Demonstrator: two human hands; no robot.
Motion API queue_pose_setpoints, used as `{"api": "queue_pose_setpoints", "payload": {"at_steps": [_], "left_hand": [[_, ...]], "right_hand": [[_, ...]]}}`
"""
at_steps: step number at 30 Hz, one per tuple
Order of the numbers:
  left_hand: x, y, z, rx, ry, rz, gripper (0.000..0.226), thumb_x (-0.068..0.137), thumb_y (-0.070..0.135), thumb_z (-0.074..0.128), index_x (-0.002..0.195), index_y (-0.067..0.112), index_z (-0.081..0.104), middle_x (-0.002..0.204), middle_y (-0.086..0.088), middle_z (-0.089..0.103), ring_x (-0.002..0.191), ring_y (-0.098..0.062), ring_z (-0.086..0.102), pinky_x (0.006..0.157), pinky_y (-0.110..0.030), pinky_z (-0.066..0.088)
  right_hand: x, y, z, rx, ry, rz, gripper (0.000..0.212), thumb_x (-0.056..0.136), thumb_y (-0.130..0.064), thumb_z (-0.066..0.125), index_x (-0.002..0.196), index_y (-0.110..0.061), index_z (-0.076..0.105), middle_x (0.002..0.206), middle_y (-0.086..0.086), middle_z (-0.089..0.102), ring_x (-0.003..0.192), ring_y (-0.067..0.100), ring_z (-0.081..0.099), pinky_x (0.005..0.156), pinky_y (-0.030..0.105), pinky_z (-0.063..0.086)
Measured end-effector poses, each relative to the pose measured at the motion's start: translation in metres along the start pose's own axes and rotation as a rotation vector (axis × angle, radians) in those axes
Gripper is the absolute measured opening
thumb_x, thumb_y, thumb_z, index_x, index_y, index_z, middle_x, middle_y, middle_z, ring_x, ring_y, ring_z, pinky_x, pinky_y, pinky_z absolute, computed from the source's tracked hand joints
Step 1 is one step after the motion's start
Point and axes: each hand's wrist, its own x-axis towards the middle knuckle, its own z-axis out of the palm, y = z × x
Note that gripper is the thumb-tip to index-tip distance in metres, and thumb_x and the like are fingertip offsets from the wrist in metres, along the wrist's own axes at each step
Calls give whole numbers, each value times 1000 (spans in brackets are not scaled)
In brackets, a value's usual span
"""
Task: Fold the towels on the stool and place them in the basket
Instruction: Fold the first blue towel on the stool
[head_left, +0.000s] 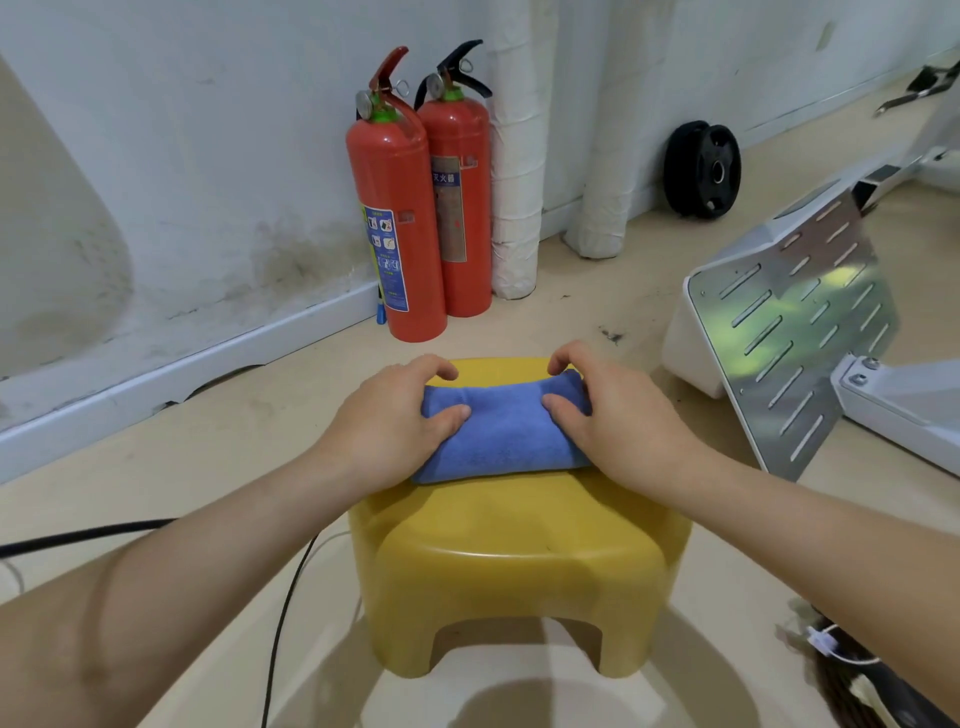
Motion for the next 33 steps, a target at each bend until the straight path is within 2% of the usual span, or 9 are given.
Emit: {"api": "queue_pose_setpoints", "payload": {"at_steps": [5, 9, 11, 15, 18, 24, 27, 30, 33], "left_hand": [[7, -13, -1, 131, -131, 50, 32, 90, 55, 46, 86, 28, 62, 96, 0, 50, 97, -21, 48, 84, -36, 43], [9, -11, -2, 204, -133, 115, 42, 91, 54, 45, 70, 19, 49, 79, 0, 48, 81, -22, 46, 66, -34, 35], [6, -9, 0, 266, -96, 139, 41, 93, 54, 43, 80, 16, 50, 82, 1, 48, 80, -19, 43, 68, -33, 36], [5, -3, -1, 266, -133, 106, 38, 94, 52, 44, 104, 16, 52, 92, 0, 55, 83, -20, 50, 70, -34, 42], [14, -1, -11, 48, -287, -18, 40, 86, 49, 60, 97, 10, 62, 90, -5, 66, 82, -23, 59, 69, -36, 45], [11, 3, -18, 53, -376, -35, 42, 77, 49, 66, 89, 8, 64, 87, -8, 68, 74, -19, 58, 67, -36, 48], [3, 2, -21, 91, -310, 159, 32, 79, 44, 65, 91, 15, 60, 85, 1, 64, 77, -17, 57, 70, -33, 47], [-1, -1, -29, -136, -266, 231, 28, 72, 34, 77, 89, 25, 57, 81, 9, 60, 74, -9, 54, 67, -26, 46], [6, 6, -33, -473, -177, 234, 35, 65, 22, 86, 89, 24, 61, 81, 9, 63, 71, -2, 55, 66, -19, 49]], "right_hand": [[-2, -7, -4, -322, 88, -214, 37, 87, -21, 56, 123, -30, 49, 125, 4, 45, 106, 26, 53, 78, 39, 48], [-5, -21, 1, -543, 4, -558, 21, 88, -15, 39, 99, -15, 57, 103, 7, 62, 89, 30, 60, 66, 36, 45], [-3, -25, -5, -463, -112, -420, 22, 99, -31, 36, 102, -16, 52, 97, 3, 61, 86, 28, 58, 64, 36, 41], [27, -36, -21, -440, -374, -229, 49, 89, -59, 47, 121, -22, 52, 105, 1, 64, 93, 22, 57, 73, 34, 45], [50, -49, -27, -317, -660, -88, 60, 81, -54, 64, 131, -24, 52, 125, -4, 60, 109, 18, 56, 94, 34, 47], [70, -62, -23, -257, -975, 49, 58, 73, -39, 78, 125, -24, 56, 118, -8, 63, 108, 16, 60, 97, 34, 48], [69, -67, -22, -337, -990, -6, 50, 70, -41, 80, 110, -30, 53, 107, -13, 58, 105, 17, 58, 93, 34, 49], [57, -74, -23, -427, -890, -115, 52, 67, -42, 81, 106, -28, 50, 98, -12, 58, 97, 17, 58, 86, 34, 50], [41, -61, -26, -186, -697, -69, 57, 67, -35, 83, 112, -25, 49, 105, -8, 63, 97, 16, 60, 84, 32, 51]]}}
